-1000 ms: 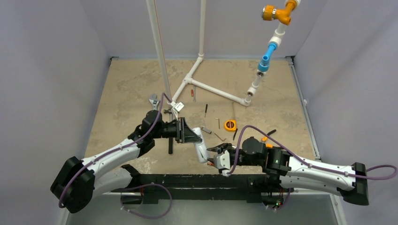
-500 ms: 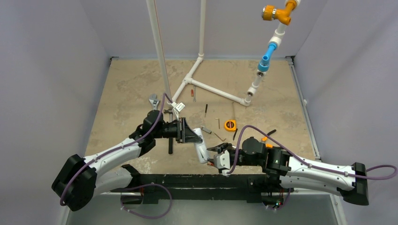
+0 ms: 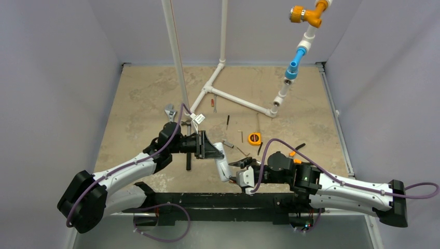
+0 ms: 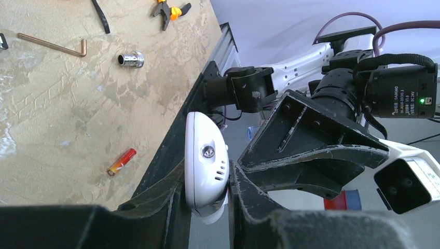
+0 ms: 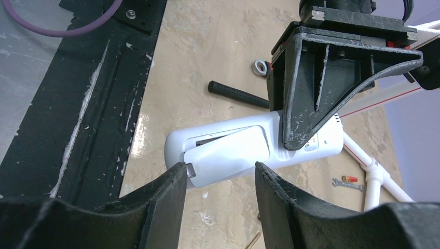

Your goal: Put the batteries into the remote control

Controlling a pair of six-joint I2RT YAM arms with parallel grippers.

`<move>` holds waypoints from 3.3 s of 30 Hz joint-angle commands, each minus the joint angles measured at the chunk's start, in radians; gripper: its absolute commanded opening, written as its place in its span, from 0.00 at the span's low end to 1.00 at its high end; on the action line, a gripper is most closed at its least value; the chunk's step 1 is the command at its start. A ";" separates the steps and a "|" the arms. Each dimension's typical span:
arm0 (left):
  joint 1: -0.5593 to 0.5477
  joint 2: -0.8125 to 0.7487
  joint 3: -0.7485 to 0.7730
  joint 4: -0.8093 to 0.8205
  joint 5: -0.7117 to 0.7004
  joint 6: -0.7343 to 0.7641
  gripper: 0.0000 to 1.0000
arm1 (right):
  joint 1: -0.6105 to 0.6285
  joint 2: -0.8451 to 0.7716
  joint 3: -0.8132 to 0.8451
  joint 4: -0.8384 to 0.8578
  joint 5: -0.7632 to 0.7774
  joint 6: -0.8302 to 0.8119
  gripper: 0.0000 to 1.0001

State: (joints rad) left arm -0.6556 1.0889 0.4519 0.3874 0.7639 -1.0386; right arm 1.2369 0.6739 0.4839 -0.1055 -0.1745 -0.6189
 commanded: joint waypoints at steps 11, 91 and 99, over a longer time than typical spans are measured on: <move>-0.011 0.000 0.005 0.068 0.049 -0.023 0.00 | -0.006 0.004 0.011 -0.001 -0.002 0.011 0.50; -0.010 0.008 0.019 0.052 0.044 -0.024 0.00 | -0.007 -0.252 0.121 -0.216 0.615 0.782 0.68; -0.010 0.005 0.023 0.044 0.041 -0.021 0.00 | -0.007 -0.035 0.321 -0.440 0.688 1.026 0.72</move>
State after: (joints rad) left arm -0.6624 1.1004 0.4519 0.3981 0.7933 -1.0561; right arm 1.2312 0.5735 0.6998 -0.4343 0.4454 0.2237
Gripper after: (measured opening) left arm 0.246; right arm 0.710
